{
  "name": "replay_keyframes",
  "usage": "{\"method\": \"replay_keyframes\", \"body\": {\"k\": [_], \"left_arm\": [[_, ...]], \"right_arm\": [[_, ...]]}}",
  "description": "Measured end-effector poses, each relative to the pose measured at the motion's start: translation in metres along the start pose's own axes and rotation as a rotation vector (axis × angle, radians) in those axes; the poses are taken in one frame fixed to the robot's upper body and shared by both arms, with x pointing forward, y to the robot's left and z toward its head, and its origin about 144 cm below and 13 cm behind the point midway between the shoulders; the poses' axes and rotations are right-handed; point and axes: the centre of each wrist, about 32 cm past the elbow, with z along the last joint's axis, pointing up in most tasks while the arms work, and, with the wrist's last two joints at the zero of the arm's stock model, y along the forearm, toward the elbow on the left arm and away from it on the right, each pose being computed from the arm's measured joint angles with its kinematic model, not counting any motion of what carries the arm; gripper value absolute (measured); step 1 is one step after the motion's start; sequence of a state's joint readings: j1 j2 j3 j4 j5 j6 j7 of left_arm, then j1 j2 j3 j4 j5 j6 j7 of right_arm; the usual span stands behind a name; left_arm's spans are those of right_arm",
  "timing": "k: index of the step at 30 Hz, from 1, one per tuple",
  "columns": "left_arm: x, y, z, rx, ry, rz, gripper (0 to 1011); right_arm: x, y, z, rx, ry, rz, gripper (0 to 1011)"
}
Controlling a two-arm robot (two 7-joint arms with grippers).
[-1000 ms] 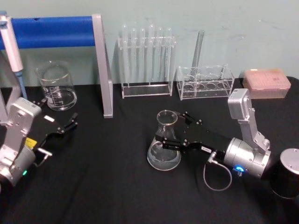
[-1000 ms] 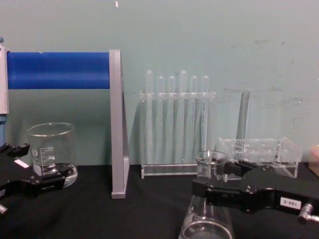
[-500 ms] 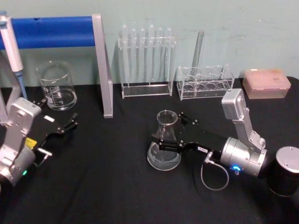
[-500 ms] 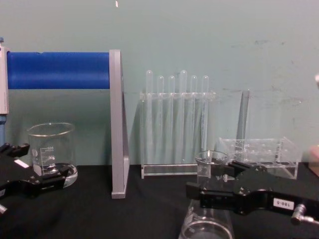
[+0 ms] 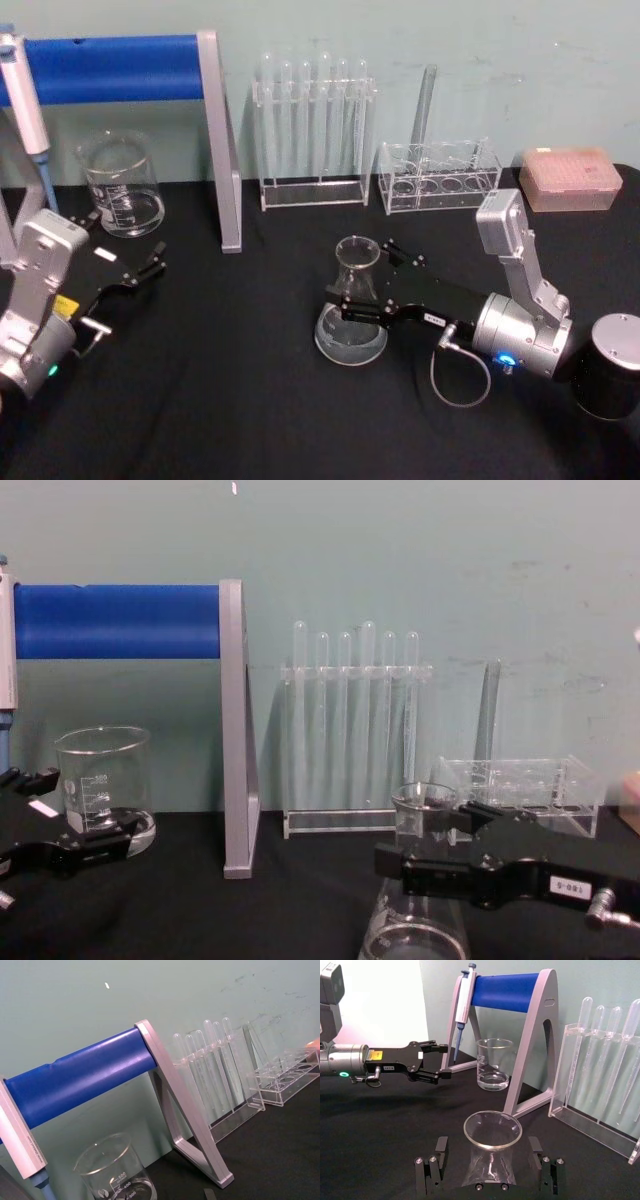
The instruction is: Grasp the erlenmeyer flask with one hand, shake it three times, then place it back.
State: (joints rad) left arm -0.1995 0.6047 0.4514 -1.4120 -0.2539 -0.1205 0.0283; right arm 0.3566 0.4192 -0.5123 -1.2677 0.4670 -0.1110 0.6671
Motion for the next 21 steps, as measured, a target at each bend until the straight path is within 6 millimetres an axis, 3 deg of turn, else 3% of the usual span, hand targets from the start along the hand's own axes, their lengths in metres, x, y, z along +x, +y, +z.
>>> {"method": "replay_keyframes", "body": {"k": [7, 14, 21], "left_arm": [[0.0000, 0.0000, 0.0000, 0.000, 0.000, 0.000, 1001], [0.0000, 0.0000, 0.0000, 0.000, 0.000, 0.000, 1001], [0.0000, 0.0000, 0.0000, 0.000, 0.000, 0.000, 1001]], "right_arm": [[0.0000, -0.0001, 0.0001, 0.001, 0.001, -0.001, 992], [-0.0001, -0.0003, -0.0001, 0.001, 0.002, -0.002, 836], [-0.0001, -0.0003, -0.0002, 0.001, 0.002, -0.002, 593]]}}
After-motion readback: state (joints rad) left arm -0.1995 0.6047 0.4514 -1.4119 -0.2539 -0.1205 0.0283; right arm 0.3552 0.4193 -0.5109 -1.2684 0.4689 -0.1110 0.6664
